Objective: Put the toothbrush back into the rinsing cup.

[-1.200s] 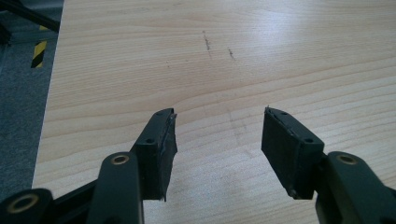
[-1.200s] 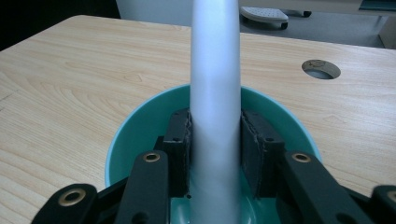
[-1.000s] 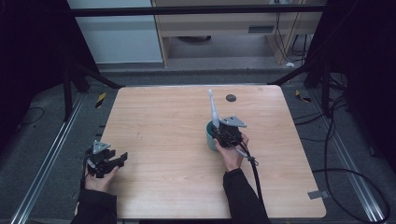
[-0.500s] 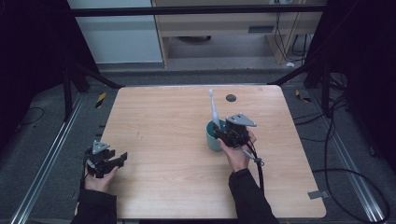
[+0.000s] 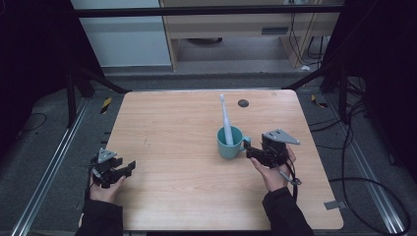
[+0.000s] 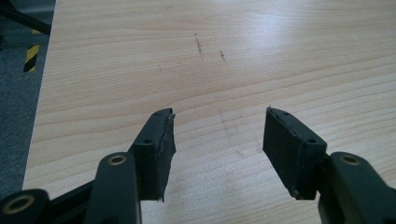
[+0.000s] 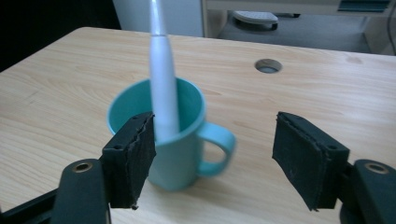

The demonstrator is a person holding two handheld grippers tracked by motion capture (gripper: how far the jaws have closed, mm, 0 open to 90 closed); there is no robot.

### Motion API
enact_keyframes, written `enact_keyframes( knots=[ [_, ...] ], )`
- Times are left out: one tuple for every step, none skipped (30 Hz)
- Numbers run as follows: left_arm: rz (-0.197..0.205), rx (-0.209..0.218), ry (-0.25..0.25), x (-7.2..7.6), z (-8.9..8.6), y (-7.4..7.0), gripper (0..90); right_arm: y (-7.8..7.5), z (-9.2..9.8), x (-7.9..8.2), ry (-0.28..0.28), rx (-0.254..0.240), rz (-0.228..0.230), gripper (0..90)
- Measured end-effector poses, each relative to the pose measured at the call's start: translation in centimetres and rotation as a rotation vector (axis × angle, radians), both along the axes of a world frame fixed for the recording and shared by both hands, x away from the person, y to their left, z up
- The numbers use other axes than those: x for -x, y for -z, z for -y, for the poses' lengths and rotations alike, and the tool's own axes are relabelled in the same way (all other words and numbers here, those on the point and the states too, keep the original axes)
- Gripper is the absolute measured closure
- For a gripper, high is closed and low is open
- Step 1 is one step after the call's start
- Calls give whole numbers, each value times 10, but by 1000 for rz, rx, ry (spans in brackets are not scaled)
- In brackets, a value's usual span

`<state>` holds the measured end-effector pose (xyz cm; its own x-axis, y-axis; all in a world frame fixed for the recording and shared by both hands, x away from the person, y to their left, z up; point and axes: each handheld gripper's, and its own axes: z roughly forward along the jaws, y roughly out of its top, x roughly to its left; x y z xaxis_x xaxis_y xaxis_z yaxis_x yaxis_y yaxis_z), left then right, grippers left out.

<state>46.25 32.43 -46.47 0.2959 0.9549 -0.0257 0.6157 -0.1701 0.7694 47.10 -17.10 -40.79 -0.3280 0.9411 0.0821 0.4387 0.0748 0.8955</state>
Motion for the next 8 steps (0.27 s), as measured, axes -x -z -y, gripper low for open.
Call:
enact_keyframes(
  knots=[
    [0, 0, 1, 0, 0, 0, 427, 1, 5, 3, 8, 1, -1, 282],
    [1, 2, 1, 0, 0, 0, 424, 5, 14, 8, 19, 4, -1, 276],
    [0, 4, 3, 0, 0, 0, 423, 7, 18, 9, 26, 12, -6, 272],
    [0, 3, 4, 0, 1, 0, 423, 7, 18, 9, 26, 12, -6, 272],
    [1, 2, 6, 0, 1, 0, 422, 11, 24, 11, 35, 18, -20, 265],
    [1, 2, 7, 0, 0, 0, 422, 11, 24, 11, 35, 18, -20, 265],
    [2, 2, 7, 0, 0, 0, 421, 12, 27, 12, 41, 24, -26, 263],
    [2, 5, 9, 0, 0, 0, 421, 14, 29, 13, 47, 29, -31, 263]
  ],
)
